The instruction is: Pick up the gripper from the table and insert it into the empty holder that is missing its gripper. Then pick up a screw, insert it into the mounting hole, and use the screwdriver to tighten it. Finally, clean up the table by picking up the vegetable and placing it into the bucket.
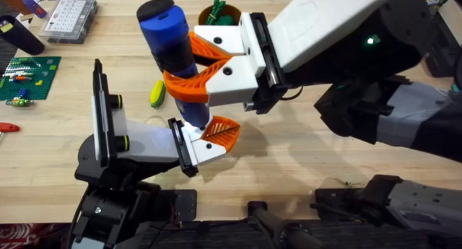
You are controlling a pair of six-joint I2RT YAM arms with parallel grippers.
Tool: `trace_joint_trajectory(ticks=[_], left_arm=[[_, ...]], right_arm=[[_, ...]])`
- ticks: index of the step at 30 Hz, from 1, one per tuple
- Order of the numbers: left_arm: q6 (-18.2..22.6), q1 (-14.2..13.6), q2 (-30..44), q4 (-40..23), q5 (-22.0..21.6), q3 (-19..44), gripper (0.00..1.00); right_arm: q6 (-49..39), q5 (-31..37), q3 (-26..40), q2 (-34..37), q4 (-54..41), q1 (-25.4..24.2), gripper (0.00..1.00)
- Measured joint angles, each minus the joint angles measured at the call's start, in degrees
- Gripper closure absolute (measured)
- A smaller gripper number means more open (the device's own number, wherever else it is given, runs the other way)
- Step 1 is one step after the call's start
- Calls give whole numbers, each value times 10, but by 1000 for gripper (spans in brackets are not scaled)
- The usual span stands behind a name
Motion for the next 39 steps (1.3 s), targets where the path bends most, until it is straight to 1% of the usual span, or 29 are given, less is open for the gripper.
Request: trace_joint_trajectory(ticks=[5,15,19,27,30,34,39], left_arm=[[-1,0,0,-13,0,0,988],[-1,0,0,-14,0,0,988],[-1,0,0,-13,0,0,988],[-1,0,0,-13,0,0,988],[0,0,0,-13,0,0,988],[0,0,0,-13,0,0,988],[0,0,0,-13,0,0,988]], right_arm=[[0,0,0,3,-14,0,967],[12,-7,1,2,-12,-2,968],[45,-40,27,3,-14,-16,966],[141,-84,121,2,-8,-60,966],[181,-92,149,2,-7,-66,969],[205,-99,160,2,3,-66,966],[227,-130,161,0,44,-62,966]])
